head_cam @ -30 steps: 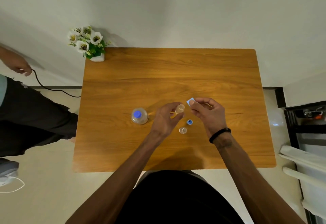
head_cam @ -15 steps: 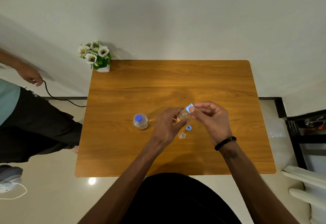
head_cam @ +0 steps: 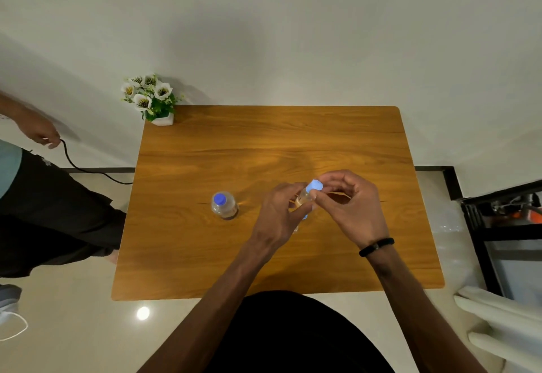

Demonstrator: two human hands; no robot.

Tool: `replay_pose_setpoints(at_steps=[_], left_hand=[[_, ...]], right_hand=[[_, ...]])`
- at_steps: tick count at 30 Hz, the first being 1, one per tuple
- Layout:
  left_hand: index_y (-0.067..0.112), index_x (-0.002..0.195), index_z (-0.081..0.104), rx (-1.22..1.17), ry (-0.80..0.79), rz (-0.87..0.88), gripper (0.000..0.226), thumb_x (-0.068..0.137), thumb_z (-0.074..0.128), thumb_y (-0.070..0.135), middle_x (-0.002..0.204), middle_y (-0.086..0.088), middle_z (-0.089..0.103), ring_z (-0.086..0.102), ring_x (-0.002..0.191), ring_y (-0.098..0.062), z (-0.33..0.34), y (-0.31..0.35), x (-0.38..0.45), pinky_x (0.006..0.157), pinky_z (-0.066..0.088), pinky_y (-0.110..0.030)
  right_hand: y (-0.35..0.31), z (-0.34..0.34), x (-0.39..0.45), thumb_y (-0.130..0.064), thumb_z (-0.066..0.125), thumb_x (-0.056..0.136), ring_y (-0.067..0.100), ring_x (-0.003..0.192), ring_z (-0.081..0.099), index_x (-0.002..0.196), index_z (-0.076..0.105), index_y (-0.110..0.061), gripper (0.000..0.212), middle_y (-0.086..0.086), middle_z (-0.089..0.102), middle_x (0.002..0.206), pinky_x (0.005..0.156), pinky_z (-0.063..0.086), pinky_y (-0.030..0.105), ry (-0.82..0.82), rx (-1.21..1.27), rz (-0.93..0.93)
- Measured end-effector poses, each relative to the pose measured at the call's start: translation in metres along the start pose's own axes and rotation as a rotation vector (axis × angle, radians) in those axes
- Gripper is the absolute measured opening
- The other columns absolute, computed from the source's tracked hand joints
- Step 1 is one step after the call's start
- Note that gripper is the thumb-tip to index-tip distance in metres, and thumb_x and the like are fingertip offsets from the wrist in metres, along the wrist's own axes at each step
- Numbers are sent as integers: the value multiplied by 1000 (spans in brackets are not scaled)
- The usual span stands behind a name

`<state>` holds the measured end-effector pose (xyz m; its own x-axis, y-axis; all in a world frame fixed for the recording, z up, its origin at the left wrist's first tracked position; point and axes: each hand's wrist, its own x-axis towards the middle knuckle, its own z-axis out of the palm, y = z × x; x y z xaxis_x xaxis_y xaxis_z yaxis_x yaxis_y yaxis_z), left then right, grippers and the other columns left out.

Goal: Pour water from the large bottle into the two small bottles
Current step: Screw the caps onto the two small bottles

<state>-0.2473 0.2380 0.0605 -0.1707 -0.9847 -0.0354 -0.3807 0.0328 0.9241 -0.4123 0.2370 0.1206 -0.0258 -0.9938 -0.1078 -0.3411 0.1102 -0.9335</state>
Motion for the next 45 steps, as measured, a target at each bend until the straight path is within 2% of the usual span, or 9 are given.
replay_pose_setpoints(at_steps=[4, 8, 13, 17, 22, 30, 35, 41, 45], left_hand=[[20, 126, 71, 21, -7, 9, 32, 94, 72, 26, 106, 6, 67, 60, 95, -6, 4, 1, 2, 79, 57, -27], [19, 128, 70, 38, -8, 18, 34, 94, 72, 24, 108, 5, 67, 60, 96, -7, 11, 3, 2, 80, 58, -30], [22, 125, 70, 7, 25, 22, 32, 94, 73, 29, 95, 8, 65, 61, 88, -11, 17, 10, 1, 72, 59, -35], [23, 124, 71, -7, 23, 13, 29, 94, 72, 28, 97, 7, 66, 62, 88, -11, 17, 10, 0, 72, 59, -37], [18, 120, 72, -7, 12, 1, 26, 95, 72, 25, 104, 5, 68, 62, 92, -10, 15, 10, -1, 76, 58, -39], [19, 125, 72, -13, 4, 17, 36, 94, 73, 37, 100, 8, 66, 59, 88, -13, 12, 18, 1, 76, 56, -41], [22, 127, 71, -3, 14, 29, 38, 92, 75, 37, 99, 9, 64, 55, 89, -4, 11, 20, 0, 77, 55, -34], [27, 126, 71, -6, 14, 47, 37, 91, 72, 40, 88, 19, 55, 52, 86, -3, 10, 24, 0, 74, 53, -31], [29, 123, 71, -19, 27, 58, 34, 91, 70, 38, 85, 24, 53, 52, 84, -3, 8, 25, -1, 73, 53, -34]], right_hand=[[-2, -3, -2, -22, 85, 83, 4, 93, 71, 110, 72, -26, 30, -16, 75, 98, 82, 56, 16, 30, -134, -51], [-2, -4, -2, -32, 86, 81, 5, 91, 67, 115, 70, -30, 38, -17, 71, 96, 83, 58, 23, 82, -297, -102], [-1, -3, -1, -40, 85, 80, 4, 83, 61, 105, 76, -25, 31, -10, 66, 92, 73, 54, 20, 138, -391, -178], [-3, -5, 0, -41, 86, 78, 8, 83, 64, 99, 75, -24, 29, -8, 67, 92, 73, 56, 24, 117, -375, -152], [-5, -16, -2, -33, 84, 81, 9, 87, 69, 107, 73, -27, 29, -12, 71, 98, 77, 61, 26, -28, -267, -81], [-4, -30, 1, -22, 82, 86, 7, 90, 72, 113, 74, -28, 28, -13, 77, 99, 75, 56, 16, -99, -124, -17], [-9, -33, 4, -24, 80, 88, 6, 89, 70, 124, 71, -28, 38, -13, 73, 109, 78, 57, 15, -113, -219, -59], [-16, -27, 1, -35, 84, 82, 5, 79, 67, 99, 71, -25, 23, -11, 71, 86, 68, 52, 11, -19, -283, -93], [-19, -19, 0, -51, 83, 76, 6, 66, 63, 86, 65, -24, 34, -9, 66, 73, 57, 49, 13, 60, -357, -94]])
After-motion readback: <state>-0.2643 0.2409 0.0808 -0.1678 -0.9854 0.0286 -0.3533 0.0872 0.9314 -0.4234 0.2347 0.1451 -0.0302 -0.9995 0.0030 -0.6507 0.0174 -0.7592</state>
